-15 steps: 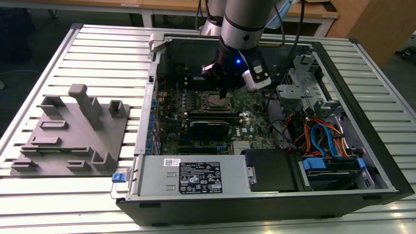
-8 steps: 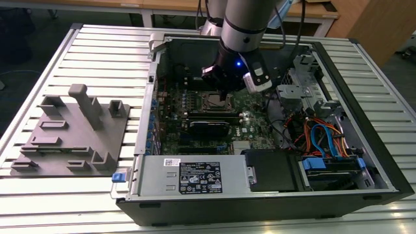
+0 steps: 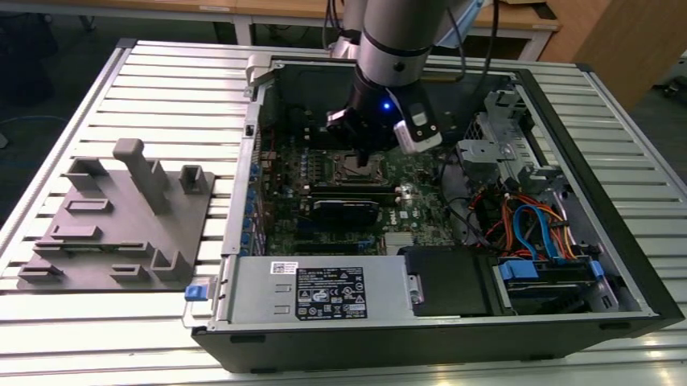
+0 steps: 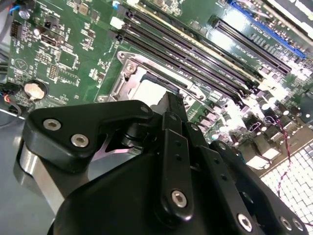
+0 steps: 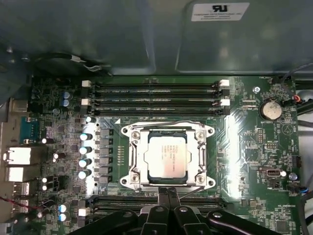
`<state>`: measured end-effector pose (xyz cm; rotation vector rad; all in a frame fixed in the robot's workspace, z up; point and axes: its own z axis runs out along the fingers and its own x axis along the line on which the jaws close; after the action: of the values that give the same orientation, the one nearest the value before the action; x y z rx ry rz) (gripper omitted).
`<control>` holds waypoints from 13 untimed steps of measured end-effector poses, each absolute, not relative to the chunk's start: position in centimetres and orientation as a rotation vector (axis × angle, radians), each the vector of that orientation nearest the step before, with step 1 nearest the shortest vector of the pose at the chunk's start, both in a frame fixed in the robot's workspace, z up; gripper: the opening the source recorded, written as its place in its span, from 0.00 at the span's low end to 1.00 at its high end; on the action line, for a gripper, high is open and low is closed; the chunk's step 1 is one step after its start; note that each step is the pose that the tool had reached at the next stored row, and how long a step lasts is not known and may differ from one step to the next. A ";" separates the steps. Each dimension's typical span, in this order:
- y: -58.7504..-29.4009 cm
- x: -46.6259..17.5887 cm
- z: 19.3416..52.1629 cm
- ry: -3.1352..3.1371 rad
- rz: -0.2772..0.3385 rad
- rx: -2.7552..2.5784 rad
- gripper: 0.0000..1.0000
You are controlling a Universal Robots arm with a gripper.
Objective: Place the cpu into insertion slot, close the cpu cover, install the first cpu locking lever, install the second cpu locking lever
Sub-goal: 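Install the second cpu locking lever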
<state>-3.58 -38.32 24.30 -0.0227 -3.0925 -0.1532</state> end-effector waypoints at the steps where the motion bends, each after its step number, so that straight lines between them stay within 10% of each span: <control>1: -38.4 -3.6 24.3 -3.092 -0.153 -0.023 0.10; 13: -39.4 -3.7 24.2 -3.072 -0.152 -0.024 0.10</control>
<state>-3.67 -39.37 24.25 -0.0241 -3.0719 -0.1525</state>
